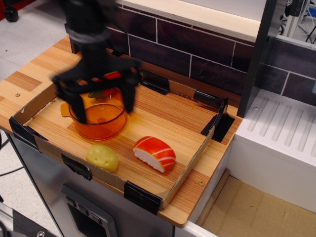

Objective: Put sushi in pot

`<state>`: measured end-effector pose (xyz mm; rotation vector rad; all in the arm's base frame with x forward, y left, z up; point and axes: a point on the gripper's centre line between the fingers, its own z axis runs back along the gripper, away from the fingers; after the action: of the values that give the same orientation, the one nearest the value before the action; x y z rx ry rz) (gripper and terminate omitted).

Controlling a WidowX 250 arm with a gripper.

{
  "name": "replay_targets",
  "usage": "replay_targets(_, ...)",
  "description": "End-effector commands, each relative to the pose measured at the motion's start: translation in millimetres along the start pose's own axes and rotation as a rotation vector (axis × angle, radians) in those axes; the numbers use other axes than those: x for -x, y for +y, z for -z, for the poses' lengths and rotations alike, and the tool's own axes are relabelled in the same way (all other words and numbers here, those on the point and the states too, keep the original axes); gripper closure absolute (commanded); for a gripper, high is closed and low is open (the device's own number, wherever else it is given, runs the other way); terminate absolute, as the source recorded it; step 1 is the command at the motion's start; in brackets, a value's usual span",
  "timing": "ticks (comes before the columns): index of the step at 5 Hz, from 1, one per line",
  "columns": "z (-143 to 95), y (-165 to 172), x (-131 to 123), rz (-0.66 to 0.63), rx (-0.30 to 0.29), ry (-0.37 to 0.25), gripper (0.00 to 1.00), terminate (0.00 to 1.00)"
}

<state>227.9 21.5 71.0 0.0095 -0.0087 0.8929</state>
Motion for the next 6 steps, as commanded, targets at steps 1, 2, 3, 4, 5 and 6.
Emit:
replay_targets(1,7.1,-25.8,21.3,-0.315,0.062,-0.022,0.00,0.00)
replay_targets(2,20.4,-31.4,25.2,-0.363,0.124,-0.050,0.00,0.00)
replay_targets(3,28.1,-40.0,24.1,-0.399,0.170,-0.072,0.00,0.00)
replay_targets(4,29.8,-49.2,18.8,-0.423,0.187,-0.079,0.00,0.00)
replay_targets(5,39.1,-51.3,16.6,-0.437,0.162,-0.078,0.00,0.00)
replay_targets(6,50.3,-51.7,17.2,-0.479,0.107,-0.069,0.00,0.00)
